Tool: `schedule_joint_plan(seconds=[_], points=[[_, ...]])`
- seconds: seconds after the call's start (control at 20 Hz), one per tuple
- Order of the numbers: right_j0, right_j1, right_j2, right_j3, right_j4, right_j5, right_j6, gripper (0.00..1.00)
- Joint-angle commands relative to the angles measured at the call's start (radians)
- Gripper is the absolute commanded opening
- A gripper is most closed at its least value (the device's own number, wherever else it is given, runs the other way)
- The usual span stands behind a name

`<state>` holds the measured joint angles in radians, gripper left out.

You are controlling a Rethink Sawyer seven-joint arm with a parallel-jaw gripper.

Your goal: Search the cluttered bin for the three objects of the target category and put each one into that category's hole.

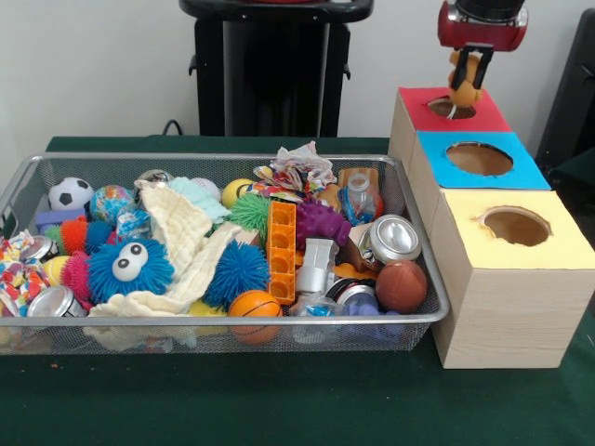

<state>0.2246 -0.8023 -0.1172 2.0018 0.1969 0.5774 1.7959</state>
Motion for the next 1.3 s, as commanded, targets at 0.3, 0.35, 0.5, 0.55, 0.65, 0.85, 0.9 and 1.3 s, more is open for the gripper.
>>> schedule_joint_plan(seconds=[0.3,0.35,0.5,0.55,0.65,0.85,0.9,1.3], points=[[-0.031,0.005,0.059,-0.027,-0.044,0.072,0.077,0.00],[-0.031,0.005,0.057,-0.029,-0.045,0.075,0.077,0.00],[-0.028,0.005,0.053,-0.033,-0.049,0.080,0.079,0.00],[-0.028,0.005,0.052,-0.034,-0.050,0.082,0.079,0.00],[-0.027,0.003,0.049,-0.033,-0.053,0.083,0.077,0.00],[-0.029,0.006,0.047,-0.039,-0.058,0.084,0.073,0.00],[-0.029,0.005,0.047,-0.039,-0.059,0.085,0.073,0.00],[-0.037,0.003,0.052,-0.042,-0.070,0.088,0.075,0.00]])
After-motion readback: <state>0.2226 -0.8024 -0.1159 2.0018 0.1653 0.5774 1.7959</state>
